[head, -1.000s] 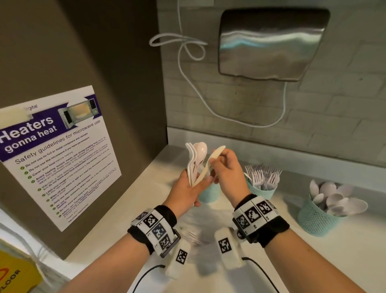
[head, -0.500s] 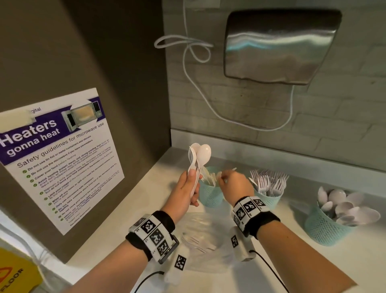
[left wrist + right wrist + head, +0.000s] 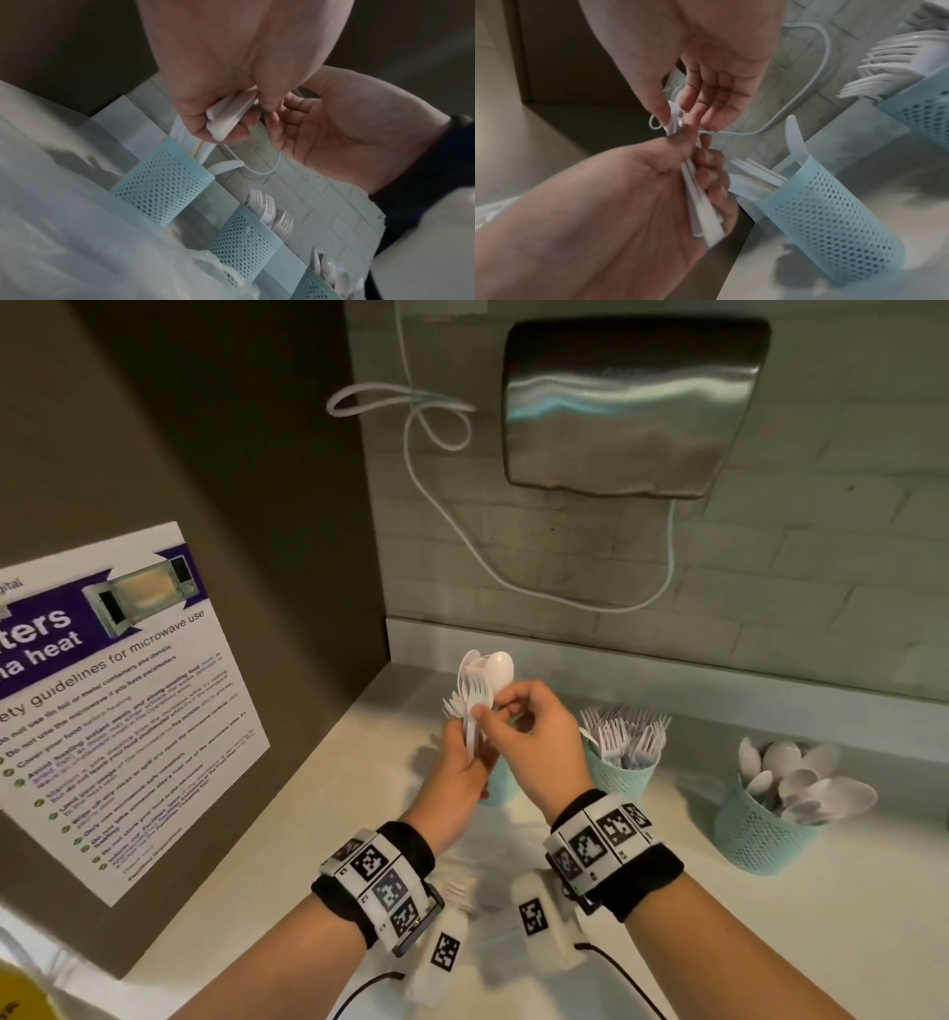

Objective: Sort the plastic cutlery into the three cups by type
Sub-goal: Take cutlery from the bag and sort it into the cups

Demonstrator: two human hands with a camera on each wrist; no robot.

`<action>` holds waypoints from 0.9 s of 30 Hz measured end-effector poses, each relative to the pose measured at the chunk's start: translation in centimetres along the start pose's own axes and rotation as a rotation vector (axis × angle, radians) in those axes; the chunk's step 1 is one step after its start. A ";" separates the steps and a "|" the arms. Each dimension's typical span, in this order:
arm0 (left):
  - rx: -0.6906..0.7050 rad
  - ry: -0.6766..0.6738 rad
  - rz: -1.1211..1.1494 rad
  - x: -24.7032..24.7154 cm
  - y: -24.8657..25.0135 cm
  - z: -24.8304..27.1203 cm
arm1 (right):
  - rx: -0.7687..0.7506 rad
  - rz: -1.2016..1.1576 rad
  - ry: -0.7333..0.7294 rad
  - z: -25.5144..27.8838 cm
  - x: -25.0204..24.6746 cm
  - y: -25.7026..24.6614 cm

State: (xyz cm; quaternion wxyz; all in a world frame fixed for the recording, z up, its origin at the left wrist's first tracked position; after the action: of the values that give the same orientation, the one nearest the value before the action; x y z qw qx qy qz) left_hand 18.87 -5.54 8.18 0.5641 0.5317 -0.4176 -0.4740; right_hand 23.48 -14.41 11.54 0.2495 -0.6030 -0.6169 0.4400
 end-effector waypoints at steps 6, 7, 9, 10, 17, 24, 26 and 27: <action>-0.025 -0.032 -0.158 2.5 -0.7 -0.8 | 0.166 -0.260 0.059 -0.1 -3.3 1.8; -0.022 -0.046 -0.148 3.0 -0.4 -0.9 | 0.163 -0.286 0.060 -0.2 -4.0 1.6; -0.012 -0.068 -0.156 3.9 -0.1 -1.2 | 0.148 -0.326 0.062 -0.3 -5.3 1.0; -0.003 -0.078 -0.175 4.5 0.1 -1.3 | 0.150 -0.330 0.055 -0.2 -5.8 0.8; -0.040 -0.091 -0.125 6.8 -0.1 -1.8 | 0.175 -0.177 0.174 0.0 -11.6 0.7; 0.062 -0.037 -0.124 7.1 0.3 -2.4 | 0.106 0.309 0.257 -1.6 -16.0 6.4; 0.107 -0.057 -0.141 7.4 0.4 -2.4 | 0.128 0.426 0.189 -0.8 -15.4 7.5; 0.129 -0.063 -0.168 7.5 0.4 -2.3 | 0.136 0.530 0.132 -0.4 -14.9 8.2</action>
State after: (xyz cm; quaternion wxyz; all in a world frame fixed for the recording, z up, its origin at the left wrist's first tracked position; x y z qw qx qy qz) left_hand 22.69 -12.40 8.14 0.4735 0.5849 -0.4189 -0.5081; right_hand 30.29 -29.62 8.13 0.2052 -0.7524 -0.3892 0.4901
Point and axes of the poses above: each hand's wrist, its own z-axis away from the middle knuckle, its own x-axis out of the palm, y = z × x, the point moved 7 cm from there along -z, towards the middle knuckle, and after that the axes turned 10 degrees about -x, right-handed, at the moved point
